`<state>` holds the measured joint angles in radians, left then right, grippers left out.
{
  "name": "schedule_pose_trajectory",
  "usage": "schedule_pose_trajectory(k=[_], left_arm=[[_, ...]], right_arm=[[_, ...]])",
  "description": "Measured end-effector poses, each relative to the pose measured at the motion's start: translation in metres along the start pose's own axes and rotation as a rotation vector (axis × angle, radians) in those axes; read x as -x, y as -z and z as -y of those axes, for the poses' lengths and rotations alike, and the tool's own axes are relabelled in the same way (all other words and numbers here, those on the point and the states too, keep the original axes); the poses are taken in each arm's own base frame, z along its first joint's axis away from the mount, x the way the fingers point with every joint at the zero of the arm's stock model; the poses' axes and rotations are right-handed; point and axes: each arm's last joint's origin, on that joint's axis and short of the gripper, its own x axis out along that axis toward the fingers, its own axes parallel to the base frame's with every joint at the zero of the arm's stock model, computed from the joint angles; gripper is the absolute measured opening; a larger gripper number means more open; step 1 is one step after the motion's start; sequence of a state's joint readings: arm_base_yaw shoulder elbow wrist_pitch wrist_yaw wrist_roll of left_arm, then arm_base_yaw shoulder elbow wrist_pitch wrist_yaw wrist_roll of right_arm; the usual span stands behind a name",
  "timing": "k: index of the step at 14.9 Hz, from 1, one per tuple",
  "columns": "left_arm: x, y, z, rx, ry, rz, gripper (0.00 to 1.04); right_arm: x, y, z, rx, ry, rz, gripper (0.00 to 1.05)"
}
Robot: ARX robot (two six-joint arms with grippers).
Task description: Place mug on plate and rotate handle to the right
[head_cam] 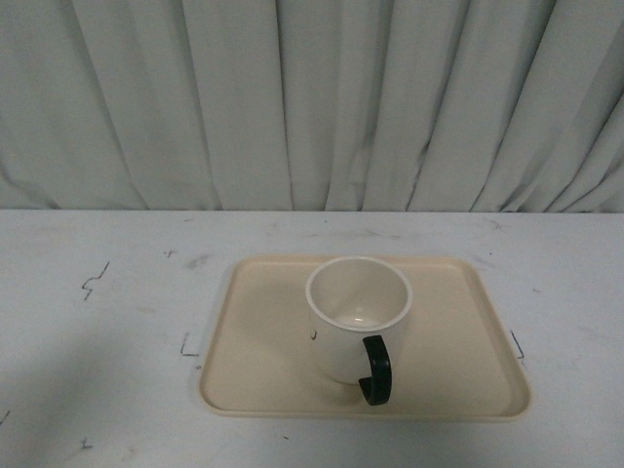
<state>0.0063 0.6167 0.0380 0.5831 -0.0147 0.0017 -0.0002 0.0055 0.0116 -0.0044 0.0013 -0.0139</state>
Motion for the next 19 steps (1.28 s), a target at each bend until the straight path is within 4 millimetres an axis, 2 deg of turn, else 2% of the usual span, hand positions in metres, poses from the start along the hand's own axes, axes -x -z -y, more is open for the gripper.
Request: schedule_pose_trajectory(k=[2, 9, 19], left_arm=[[0.005, 0.008, 0.002, -0.001, 0.022, -0.023, 0.02], [0.020, 0.002, 0.001, -0.001, 0.022, 0.010, 0.02], [0.035, 0.005, 0.001, -0.001, 0.022, -0.018, 0.02]], right_arm=[[0.000, 0.000, 0.000, 0.000, -0.001, 0.001, 0.98], [0.000, 0.000, 0.000, 0.000, -0.001, 0.000, 0.98], [0.000, 0.000, 0.000, 0.000, -0.001, 0.000, 0.98]])
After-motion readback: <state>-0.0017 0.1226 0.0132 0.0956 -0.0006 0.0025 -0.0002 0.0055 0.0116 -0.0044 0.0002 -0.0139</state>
